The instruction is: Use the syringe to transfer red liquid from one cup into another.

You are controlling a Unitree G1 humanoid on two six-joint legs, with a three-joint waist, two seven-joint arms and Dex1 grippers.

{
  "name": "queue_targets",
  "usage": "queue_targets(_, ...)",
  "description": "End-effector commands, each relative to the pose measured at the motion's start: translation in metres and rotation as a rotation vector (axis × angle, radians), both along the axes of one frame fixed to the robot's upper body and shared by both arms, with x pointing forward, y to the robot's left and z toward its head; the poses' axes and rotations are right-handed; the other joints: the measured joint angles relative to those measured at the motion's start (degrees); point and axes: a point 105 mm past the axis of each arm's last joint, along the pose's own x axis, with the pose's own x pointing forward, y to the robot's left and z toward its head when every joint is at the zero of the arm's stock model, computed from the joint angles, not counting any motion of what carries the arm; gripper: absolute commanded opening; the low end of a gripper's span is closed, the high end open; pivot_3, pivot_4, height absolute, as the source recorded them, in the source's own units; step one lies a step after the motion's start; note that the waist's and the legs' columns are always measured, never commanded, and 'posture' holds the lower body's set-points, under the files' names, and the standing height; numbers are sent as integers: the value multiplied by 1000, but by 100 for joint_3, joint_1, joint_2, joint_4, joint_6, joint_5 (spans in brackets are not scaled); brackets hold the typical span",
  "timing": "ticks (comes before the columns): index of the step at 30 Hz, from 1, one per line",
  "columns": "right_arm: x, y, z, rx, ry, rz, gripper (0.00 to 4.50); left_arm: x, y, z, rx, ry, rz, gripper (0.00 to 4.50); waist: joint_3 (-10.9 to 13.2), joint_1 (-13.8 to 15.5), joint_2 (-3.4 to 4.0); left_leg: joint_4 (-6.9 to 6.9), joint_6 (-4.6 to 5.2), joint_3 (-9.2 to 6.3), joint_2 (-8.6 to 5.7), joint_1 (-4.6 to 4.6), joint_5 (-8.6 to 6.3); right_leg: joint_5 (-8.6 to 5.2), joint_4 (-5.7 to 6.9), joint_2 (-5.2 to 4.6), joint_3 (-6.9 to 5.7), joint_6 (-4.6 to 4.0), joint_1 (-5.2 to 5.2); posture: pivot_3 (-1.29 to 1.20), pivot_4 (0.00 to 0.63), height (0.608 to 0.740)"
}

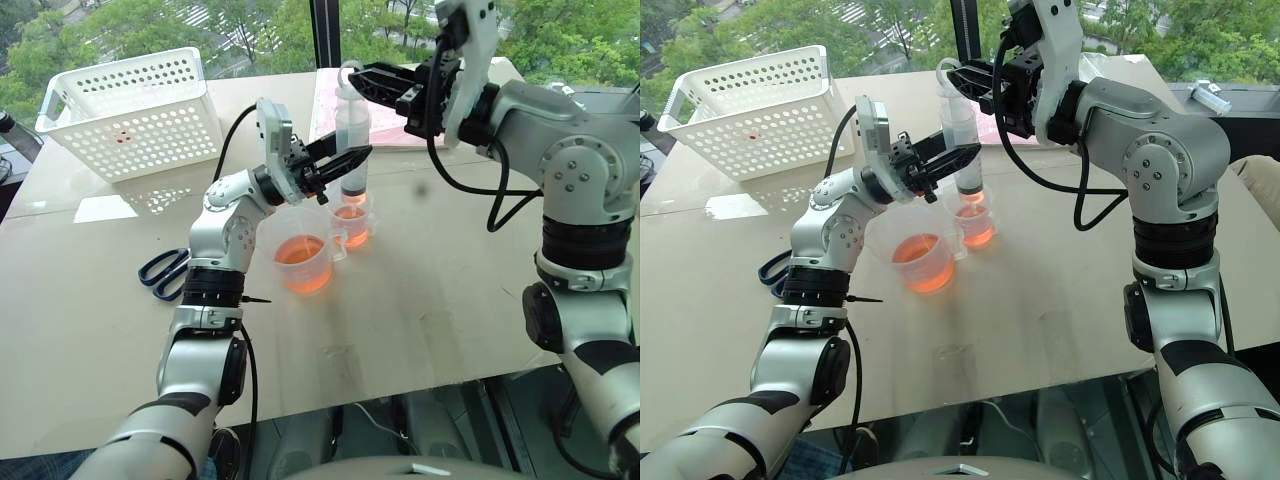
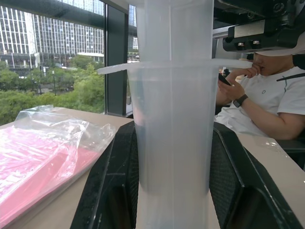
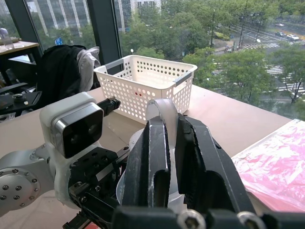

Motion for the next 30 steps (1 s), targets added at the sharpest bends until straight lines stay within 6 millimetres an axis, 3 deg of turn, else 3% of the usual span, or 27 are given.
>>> queue_targets(1,-4,-5,20,16,-81,-46,46,-6,0,11,-13,-61,-23,1329,0,0,0,1,0,0,0,0,0,0,2,0,0,0,0,0,150,740)
queue_targets(8,-3,-5,20,21,-112,-53,46,-6,0,12,-14,-65,-23,1329,0,-1,0,2,-1,2,0,0,1,0,7,0,1,0,-4,0,150,740)
queue_targets(15,2,-8,-10,-31,-36,-55,46,-3,2,19,-50,-64,-6,1329,0,0,-1,3,-1,4,-1,0,1,0,10,0,3,0,-5,0,150,740)
queue_targets(30,1,0,-44,-116,42,-34,46,2,10,31,-77,-82,31,1329,-1,-2,-1,4,-2,7,-1,0,2,0,13,0,5,0,-8,0,150,740)
